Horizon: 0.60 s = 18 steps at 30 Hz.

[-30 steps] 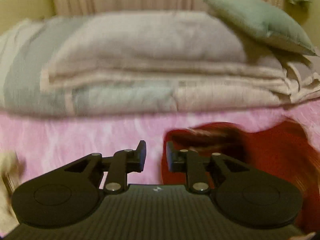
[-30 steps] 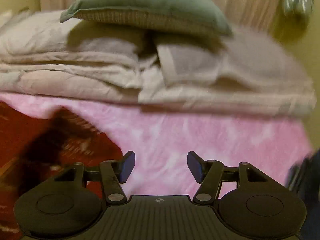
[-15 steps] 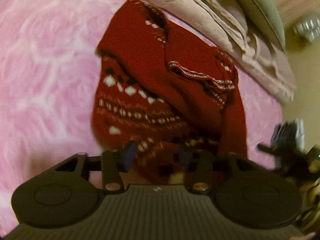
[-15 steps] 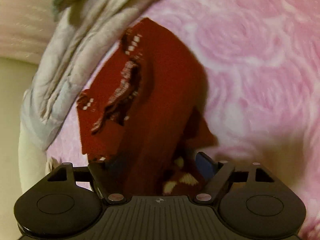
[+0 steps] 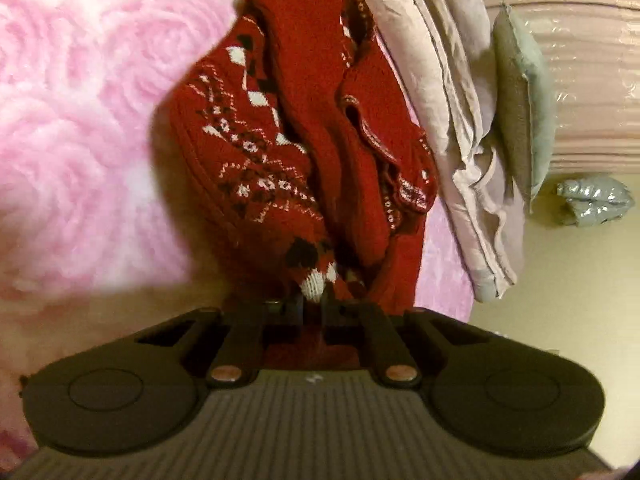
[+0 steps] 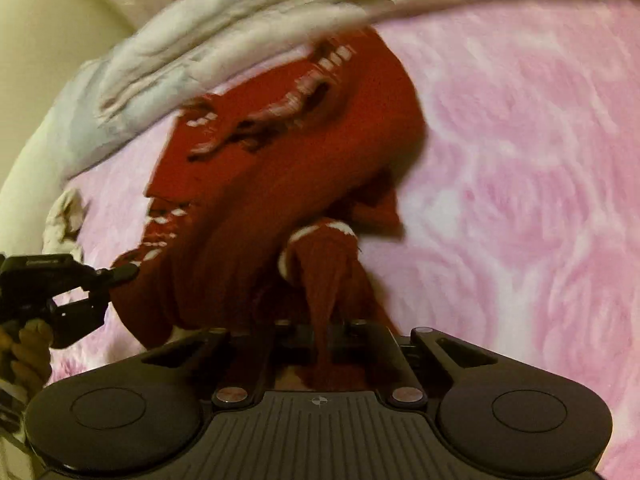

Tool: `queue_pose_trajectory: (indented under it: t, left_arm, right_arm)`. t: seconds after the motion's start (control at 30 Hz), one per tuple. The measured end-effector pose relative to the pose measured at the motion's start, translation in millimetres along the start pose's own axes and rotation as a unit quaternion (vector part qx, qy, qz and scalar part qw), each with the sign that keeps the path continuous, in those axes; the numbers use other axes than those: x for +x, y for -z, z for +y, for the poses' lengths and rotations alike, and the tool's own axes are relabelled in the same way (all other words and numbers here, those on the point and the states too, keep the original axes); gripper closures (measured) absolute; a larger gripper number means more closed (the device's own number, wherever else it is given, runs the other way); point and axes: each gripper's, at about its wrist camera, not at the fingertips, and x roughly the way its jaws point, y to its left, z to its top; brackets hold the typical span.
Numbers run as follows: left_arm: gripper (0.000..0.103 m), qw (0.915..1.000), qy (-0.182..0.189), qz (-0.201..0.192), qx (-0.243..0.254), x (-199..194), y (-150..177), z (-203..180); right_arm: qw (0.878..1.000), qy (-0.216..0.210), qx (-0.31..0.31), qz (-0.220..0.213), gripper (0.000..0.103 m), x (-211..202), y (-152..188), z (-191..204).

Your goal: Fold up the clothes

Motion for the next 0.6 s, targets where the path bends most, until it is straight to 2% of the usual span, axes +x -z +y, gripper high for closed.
queue_pose_trajectory:
  t: [0.07, 0.17, 0.27, 0.3, 0.33, 0.4, 0.43, 0.47, 0.5, 0.53, 0.57, 0.6]
  left_arm:
    - [0.099, 0.9997, -0.001, 0.01, 0.022, -24, 6, -2]
    - [0.1, 0.9982, -0.019, 0.032, 0.047, -64, 14, 1]
    - [0.1, 0.9937, -0.073, 0.051, 0.069, -100, 20, 12]
    - [0.099, 0.9889, -0.106, 0.058, 0.087, -104, 23, 17]
    - [0.099, 0.9789, -0.151, 0.068, 0.119, -101, 28, 23]
    - [0.098, 0.9488, -0.243, 0.087, 0.182, -89, 37, 36]
    - [0.099, 0.9311, -0.29, 0.093, 0.2, -82, 40, 44]
    - [0.099, 0.9182, -0.321, 0.093, 0.213, -80, 42, 47]
    - [0.099, 0.9067, -0.345, 0.092, 0.224, -78, 44, 49]
    - [0.099, 0.9054, -0.35, 0.083, 0.226, -82, 45, 48]
    - [0.099, 0.9134, -0.337, 0.072, 0.217, -88, 45, 46]
    - [0.099, 0.9251, -0.314, 0.063, 0.203, -94, 44, 44]
  right_arm:
    - [0.999, -0.003, -0.039, 0.004, 0.1, -21, 6, 5]
    - [0.996, 0.001, -0.082, 0.038, 0.1, -56, 28, 7]
    - [0.991, 0.015, -0.105, 0.086, 0.1, -73, 53, 9]
    - [0.988, 0.025, -0.114, 0.103, 0.1, -74, 63, 11]
    - [0.983, 0.037, -0.124, 0.129, 0.1, -68, 73, 10]
    - [0.969, 0.061, -0.137, 0.196, 0.099, -46, 95, 4]
    - [0.96, 0.078, -0.133, 0.234, 0.081, -34, 105, -2]
    - [0.952, 0.103, -0.131, 0.258, 0.066, -27, 112, -6]
    - [0.95, 0.125, -0.136, 0.253, 0.043, -29, 114, -6]
    - [0.956, 0.129, -0.134, 0.229, 0.042, -37, 110, -5]
    - [0.964, 0.123, -0.125, 0.201, 0.042, -47, 103, -4]
    - [0.973, 0.111, -0.105, 0.173, 0.042, -55, 94, -4]
